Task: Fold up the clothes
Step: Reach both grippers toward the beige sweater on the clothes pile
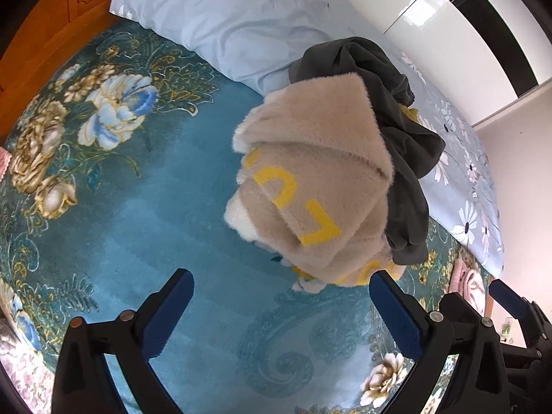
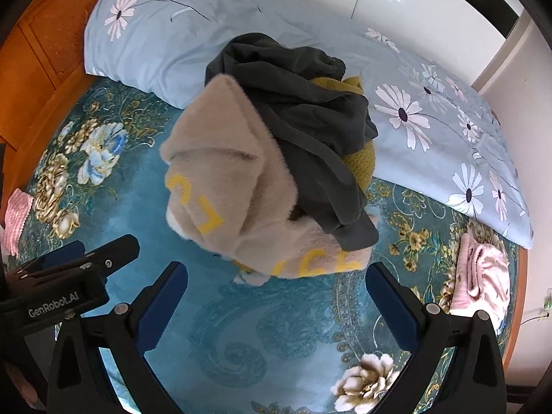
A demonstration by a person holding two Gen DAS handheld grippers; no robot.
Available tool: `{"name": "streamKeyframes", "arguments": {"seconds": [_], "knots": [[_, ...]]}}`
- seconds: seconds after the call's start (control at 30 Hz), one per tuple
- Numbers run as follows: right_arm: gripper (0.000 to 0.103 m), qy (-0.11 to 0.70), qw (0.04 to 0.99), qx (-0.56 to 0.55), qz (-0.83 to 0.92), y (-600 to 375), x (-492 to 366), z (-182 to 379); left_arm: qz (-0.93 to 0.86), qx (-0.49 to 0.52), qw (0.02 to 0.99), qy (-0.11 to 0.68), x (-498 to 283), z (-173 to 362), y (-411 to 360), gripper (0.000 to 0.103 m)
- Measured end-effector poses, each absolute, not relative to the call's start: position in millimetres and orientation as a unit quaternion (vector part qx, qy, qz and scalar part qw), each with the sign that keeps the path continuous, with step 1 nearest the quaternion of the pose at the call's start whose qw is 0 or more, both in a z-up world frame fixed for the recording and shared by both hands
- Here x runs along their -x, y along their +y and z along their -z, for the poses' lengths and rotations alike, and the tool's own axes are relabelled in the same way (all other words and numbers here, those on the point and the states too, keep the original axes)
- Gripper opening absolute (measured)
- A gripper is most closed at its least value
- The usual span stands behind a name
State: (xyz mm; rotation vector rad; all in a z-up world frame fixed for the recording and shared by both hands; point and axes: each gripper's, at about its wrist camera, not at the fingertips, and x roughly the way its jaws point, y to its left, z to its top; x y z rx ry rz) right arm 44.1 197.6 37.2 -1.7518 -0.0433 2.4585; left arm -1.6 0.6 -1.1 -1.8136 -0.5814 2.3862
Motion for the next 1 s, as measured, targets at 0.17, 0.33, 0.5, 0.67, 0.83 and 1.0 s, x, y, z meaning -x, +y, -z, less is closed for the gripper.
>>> {"name": "streamKeyframes", "arguments": {"seconds": [0.17, 0.33, 0.5, 0.67, 0.83, 1.0], "knots": [[0.103, -0.005, 0.059, 0.598, -0.799, 195.8, 18.6, -14.2, -0.775, 0.603, 0.039, -0.184, 22.0, 16.4, 8.8, 0.103], [0.103, 0.003, 0.058, 0.617, -0.785, 194.5, 77.2, 9.0, -0.767, 0.613, 0.046, -0.184, 46.7, 33.9, 15.8, 0.103], [0.103, 0.002, 0.058, 0.632, -0.773, 200.4, 82.6, 31.2, -0.763, 0.623, 0.055, -0.165, 64.9, 43.4, 25.7, 0.103], [0.103, 0.012, 0.056, 0.663, -0.746, 206.8, 85.2, 47.2, -0.772, 0.615, 0.075, -0.144, 83.2, 45.5, 48.3, 0.103], [0.103, 0.033, 0.07, 0.659, -0.748, 223.5, 79.2, 48.1, -0.778, 0.609, 0.098, -0.117, 104.4, 47.9, 80.5, 0.103], [0.103, 0.062, 0.094, 0.653, -0.749, 248.1, 55.9, 42.5, -0.762, 0.634, 0.08, -0.107, 134.0, 53.9, 107.0, 0.103]]}}
